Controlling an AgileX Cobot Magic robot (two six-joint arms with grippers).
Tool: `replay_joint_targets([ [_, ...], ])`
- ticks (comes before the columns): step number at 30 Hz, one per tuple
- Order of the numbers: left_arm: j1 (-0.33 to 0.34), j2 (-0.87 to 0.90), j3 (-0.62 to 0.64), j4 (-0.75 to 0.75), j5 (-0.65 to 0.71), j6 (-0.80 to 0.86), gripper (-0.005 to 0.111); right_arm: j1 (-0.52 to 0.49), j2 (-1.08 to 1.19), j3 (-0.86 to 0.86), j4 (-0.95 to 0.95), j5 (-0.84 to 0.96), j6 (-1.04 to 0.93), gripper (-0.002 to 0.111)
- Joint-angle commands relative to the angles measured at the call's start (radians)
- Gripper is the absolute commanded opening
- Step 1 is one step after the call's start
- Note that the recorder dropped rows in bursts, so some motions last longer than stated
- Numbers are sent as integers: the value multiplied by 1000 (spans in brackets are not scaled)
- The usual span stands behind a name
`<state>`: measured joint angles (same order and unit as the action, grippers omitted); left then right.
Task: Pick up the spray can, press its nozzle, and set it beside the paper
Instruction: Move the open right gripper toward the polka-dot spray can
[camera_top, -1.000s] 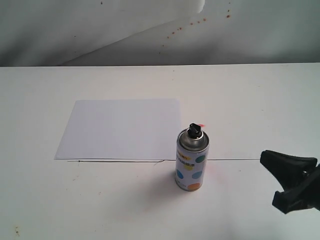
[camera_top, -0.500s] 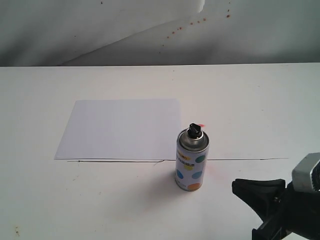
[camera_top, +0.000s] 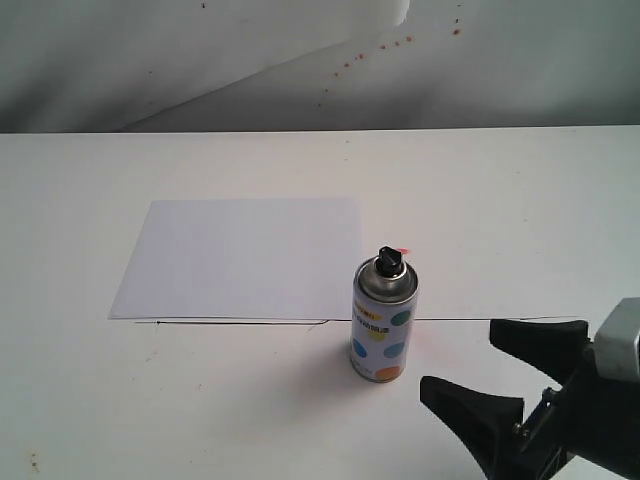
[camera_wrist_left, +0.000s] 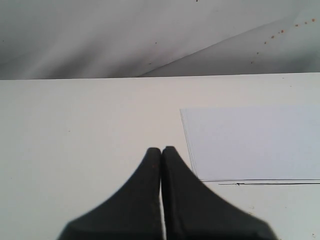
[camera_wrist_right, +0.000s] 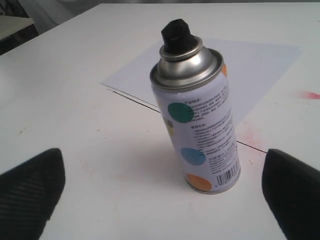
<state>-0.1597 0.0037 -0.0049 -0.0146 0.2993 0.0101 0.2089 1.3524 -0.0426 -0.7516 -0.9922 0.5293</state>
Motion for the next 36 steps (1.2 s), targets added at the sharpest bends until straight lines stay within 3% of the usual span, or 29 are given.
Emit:
replay_joint_targets([
  [1, -5, -4, 5, 2, -6, -2, 0, 4, 2, 5, 4, -13, 8, 105],
  [9, -5, -4, 5, 2, -6, 1, 0, 4, 13, 3, 118, 6, -31, 105],
  [20, -5, -4, 5, 2, -6, -2, 0, 6, 189, -97, 61, 27, -6, 105],
  [27, -5, -4, 5, 2, -6, -2, 0, 89, 220, -178, 67, 77, -6, 105],
  [36, -5, -4, 5, 2, -6, 0, 0, 122, 222, -252, 91, 190, -6, 105],
])
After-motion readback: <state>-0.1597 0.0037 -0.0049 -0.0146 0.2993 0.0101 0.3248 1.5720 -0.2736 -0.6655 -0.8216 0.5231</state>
